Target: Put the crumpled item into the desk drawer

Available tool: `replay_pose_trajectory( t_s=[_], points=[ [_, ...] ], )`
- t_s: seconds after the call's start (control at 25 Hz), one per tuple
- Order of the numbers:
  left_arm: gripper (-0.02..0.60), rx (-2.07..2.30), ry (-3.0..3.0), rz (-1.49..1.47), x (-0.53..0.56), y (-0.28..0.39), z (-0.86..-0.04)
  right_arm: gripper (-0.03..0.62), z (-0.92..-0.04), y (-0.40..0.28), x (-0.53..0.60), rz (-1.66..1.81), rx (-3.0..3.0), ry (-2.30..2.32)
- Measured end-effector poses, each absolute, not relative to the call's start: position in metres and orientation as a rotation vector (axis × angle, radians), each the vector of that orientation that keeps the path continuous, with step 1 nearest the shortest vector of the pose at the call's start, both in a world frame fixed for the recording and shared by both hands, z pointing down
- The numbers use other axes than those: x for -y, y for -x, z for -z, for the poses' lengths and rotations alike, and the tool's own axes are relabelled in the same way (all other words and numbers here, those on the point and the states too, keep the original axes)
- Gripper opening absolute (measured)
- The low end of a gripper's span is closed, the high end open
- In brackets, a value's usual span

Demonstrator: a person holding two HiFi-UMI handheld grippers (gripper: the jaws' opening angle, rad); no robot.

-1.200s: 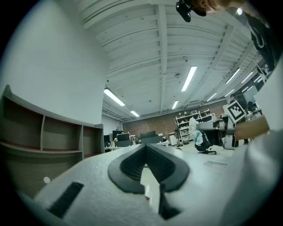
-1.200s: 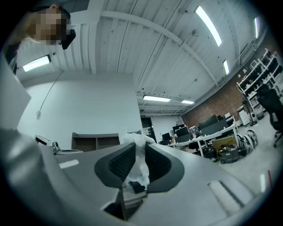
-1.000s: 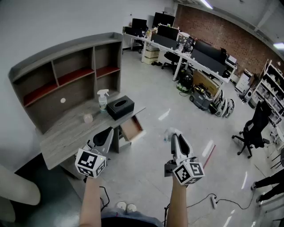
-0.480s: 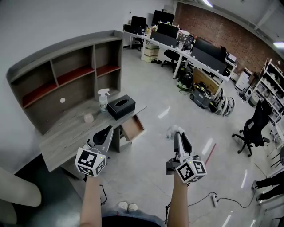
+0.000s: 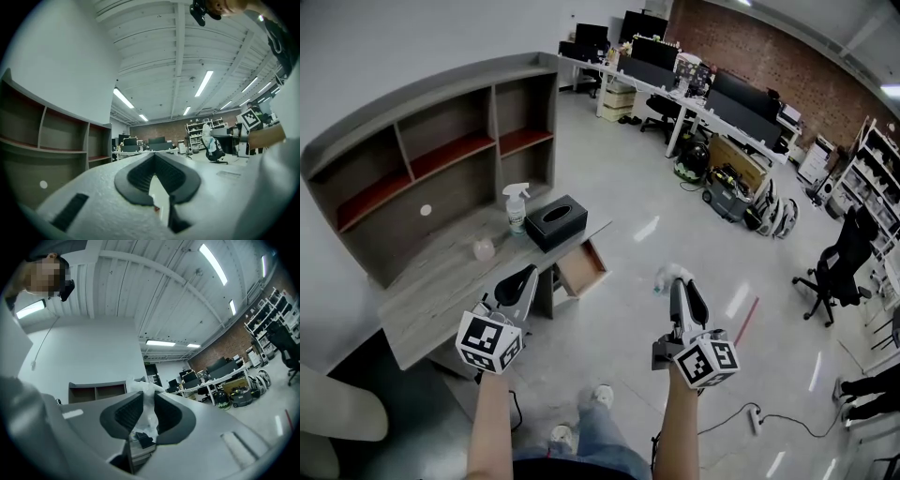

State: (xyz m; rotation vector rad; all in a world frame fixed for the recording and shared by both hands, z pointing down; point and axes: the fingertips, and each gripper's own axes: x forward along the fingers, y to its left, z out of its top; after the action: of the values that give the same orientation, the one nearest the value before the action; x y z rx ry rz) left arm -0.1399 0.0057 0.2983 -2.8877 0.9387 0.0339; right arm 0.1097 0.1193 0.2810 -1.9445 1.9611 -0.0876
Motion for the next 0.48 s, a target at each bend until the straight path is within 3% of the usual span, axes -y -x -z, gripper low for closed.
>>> replay_pose_trajectory(
  t_s=[0.48],
  points=[
    [0.005, -1.144, 2.827, 0.007, 0.114, 0.092, -0.326, 0.087, -0.306, -0.184, 0.036, 0.123, -2.071, 1.841]
  ],
)
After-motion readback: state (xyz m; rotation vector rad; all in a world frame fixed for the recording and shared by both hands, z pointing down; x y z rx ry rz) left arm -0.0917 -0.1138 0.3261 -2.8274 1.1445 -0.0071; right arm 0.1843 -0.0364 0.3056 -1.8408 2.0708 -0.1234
